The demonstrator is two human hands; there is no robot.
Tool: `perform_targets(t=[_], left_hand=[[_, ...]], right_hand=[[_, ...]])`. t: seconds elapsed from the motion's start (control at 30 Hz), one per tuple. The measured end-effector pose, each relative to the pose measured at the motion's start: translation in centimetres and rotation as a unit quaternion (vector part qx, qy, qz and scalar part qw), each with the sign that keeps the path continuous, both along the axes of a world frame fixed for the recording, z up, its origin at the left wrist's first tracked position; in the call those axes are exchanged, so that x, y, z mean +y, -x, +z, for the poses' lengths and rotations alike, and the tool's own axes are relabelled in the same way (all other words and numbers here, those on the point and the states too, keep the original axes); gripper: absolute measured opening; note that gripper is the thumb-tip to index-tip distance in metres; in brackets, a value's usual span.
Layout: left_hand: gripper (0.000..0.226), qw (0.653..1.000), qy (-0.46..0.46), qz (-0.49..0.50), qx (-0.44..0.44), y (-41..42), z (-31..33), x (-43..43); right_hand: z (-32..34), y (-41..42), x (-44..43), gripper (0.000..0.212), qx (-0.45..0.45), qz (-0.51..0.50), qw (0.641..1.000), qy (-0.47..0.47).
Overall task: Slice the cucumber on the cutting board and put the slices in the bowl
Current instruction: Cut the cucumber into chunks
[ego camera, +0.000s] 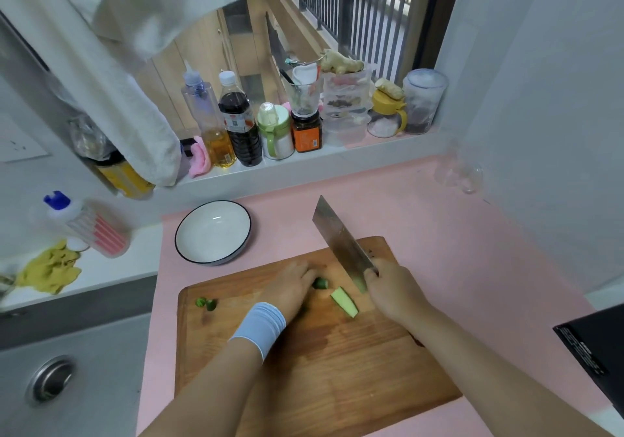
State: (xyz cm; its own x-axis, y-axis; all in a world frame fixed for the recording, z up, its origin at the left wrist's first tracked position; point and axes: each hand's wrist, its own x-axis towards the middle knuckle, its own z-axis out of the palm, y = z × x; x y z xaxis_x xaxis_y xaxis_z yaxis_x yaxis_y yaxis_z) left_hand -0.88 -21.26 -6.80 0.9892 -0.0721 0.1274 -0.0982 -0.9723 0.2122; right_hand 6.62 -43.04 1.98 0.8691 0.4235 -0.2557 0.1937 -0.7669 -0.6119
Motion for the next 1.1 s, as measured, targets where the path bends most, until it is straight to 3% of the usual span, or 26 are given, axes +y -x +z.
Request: perform_targets(t=[0.17, 0.3, 0.43, 0.6, 0.8, 0.97, 1.1], left_hand=[[0.038, 0.982, -0.008, 0.114, 0.153, 0.4, 0.3, 3.5], [0.04, 0.988, 0.022, 0.096, 0.115, 0.5, 0.0, 3.1], [0.045, 0.995, 0.078, 0.0, 0.067, -0.8, 0.4, -0.6], [0.053, 0.986, 0.05, -0.079, 0.138, -2.7, -0.1, -4.1], [0.037, 0.986, 0.046, -0.047, 0.153, -4.1, 0.2, -2.6], [0.027, 0.99, 0.048, 0.066, 0.119, -4.3, 0.8, 0.6], [0.031, 0.989, 0.02, 0.087, 0.115, -4.0, 0.6, 1.8]], right_hand=[[-0.9, -0.1, 1.3, 0.025, -0.015, 0.009, 0.999, 0.041], [-1.4, -0.3, 1.9, 0.026, -0.016, 0.011, 0.999, 0.043], [-1.5, -0.8, 2.1, 0.029, -0.011, 0.016, 0.998, 0.052], [-1.0, -1.5, 1.7, 0.032, -0.01, 0.016, 0.998, 0.055], [-1.3, -2.1, 1.4, 0.03, -0.001, 0.026, 0.998, 0.055], [-1.3, -2.4, 2.0, 0.031, 0.006, 0.036, 0.998, 0.051], [-1.3, -2.2, 2.7, 0.031, 0.009, 0.041, 0.997, 0.067]])
